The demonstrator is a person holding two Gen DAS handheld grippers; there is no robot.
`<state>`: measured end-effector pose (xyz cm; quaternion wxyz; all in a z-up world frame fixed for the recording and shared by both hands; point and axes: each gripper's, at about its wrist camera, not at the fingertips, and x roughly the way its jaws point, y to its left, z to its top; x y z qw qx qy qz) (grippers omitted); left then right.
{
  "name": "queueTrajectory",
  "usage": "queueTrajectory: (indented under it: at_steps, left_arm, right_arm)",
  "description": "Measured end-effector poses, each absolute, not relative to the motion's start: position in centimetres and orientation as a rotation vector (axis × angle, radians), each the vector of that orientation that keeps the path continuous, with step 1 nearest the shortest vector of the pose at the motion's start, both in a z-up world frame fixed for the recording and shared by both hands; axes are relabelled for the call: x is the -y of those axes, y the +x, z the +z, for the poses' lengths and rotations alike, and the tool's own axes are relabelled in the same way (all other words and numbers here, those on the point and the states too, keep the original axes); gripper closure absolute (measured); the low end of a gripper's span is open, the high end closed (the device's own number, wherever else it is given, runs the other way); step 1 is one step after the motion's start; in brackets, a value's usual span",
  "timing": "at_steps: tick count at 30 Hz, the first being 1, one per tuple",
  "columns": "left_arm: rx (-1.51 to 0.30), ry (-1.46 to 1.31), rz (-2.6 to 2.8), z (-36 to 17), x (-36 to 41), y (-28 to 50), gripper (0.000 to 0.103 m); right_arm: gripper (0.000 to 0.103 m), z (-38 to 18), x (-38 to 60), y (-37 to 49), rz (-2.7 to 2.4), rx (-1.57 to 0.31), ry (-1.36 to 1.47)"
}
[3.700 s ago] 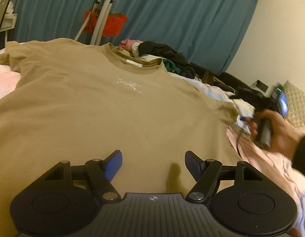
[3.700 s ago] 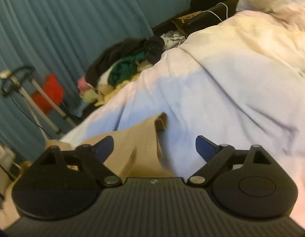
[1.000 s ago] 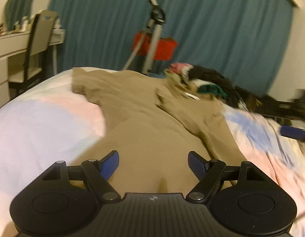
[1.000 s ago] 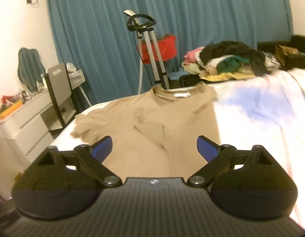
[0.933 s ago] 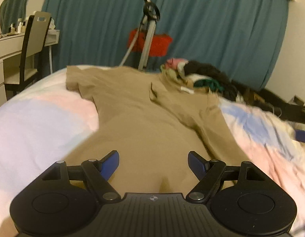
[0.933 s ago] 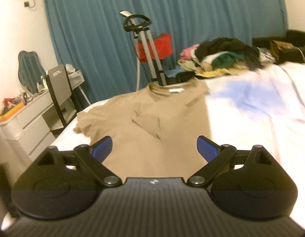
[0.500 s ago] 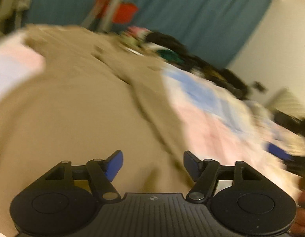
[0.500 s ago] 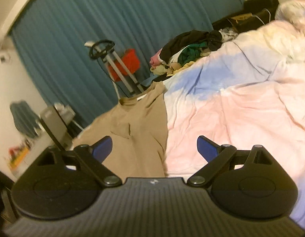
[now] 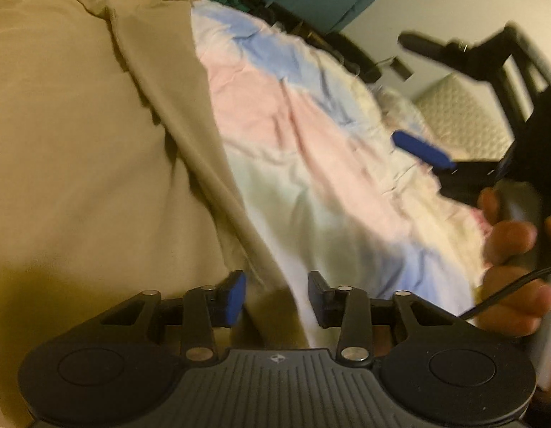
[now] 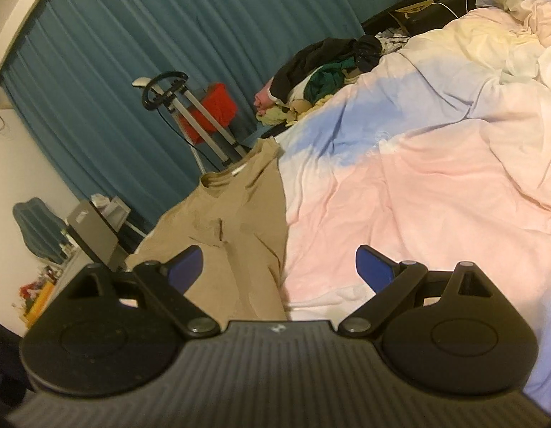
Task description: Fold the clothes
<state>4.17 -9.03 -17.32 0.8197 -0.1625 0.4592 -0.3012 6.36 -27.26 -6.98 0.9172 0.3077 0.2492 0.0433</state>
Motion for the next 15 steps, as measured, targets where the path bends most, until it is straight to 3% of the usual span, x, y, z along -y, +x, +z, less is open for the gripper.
queueTrajectory:
  at_steps: [3,15]
  left_arm:
    - [-0.977,-0.377,-0.62,-17.4,8.4,4.8,0.097]
    - [-0.917,-0.845,-0.644,-14.0,-2.3,3.1,0.098]
  right_arm:
    - [0.009,-7.3,27.0,6.7,0.079,-0.533,0.627]
    - [0.009,-7.7,26.9,6.8,0.064,-0.563,0.617]
